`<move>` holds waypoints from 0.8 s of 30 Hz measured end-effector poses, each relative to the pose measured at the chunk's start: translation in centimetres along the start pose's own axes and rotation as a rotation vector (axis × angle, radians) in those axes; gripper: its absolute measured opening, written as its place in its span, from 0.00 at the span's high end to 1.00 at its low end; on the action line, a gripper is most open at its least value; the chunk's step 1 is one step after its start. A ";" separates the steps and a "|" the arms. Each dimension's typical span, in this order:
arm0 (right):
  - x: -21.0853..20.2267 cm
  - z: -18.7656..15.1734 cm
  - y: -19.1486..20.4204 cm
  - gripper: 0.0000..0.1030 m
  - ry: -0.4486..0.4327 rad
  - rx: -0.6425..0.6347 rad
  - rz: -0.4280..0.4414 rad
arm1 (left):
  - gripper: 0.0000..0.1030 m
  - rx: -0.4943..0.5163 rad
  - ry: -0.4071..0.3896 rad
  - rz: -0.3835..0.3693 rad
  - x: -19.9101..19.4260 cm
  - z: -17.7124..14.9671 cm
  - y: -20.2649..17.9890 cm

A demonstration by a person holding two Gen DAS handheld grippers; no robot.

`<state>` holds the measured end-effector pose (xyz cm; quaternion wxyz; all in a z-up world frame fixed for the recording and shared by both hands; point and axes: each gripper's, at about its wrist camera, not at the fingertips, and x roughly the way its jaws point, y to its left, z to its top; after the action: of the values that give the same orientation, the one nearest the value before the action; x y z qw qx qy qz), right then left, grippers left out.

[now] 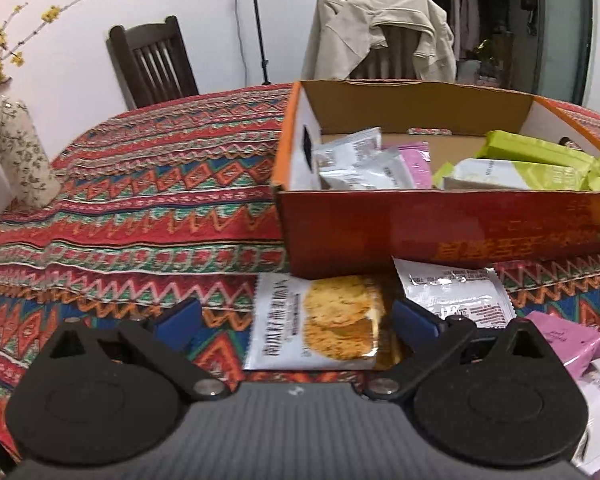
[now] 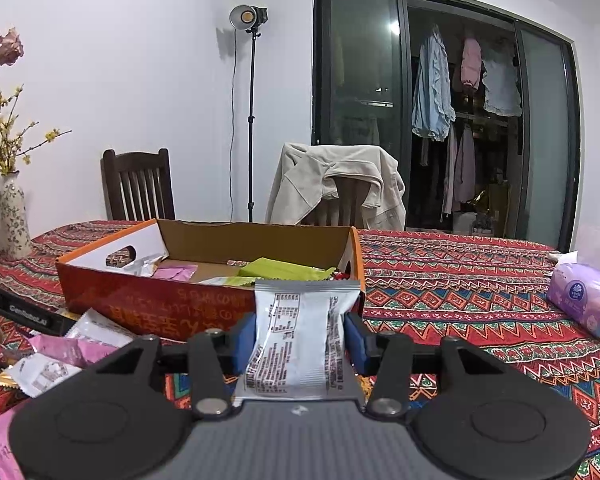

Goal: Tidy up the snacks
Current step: 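Grasp a cookie packet with the left tool while the right tool holds its white packet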

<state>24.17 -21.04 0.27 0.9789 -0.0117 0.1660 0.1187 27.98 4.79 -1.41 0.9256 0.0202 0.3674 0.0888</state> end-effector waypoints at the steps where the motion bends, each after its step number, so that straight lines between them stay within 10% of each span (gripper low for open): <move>1: 0.0 0.0 0.0 0.54 0.000 0.000 0.001 | 0.00 0.001 0.001 -0.005 0.0 0.0 -0.1; 17: 0.4 0.2 0.2 0.54 0.021 -0.003 -0.004 | 0.02 -0.062 0.004 -0.049 1.1 -0.9 0.2; 24: 1.0 0.1 0.1 0.54 0.041 0.008 -0.011 | 0.34 -0.059 -0.027 -0.069 -0.2 -1.3 0.5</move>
<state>25.10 -20.71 0.03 0.9760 -0.0111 0.1864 0.1124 26.92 5.19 -2.20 0.9332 -0.0187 0.3526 0.0673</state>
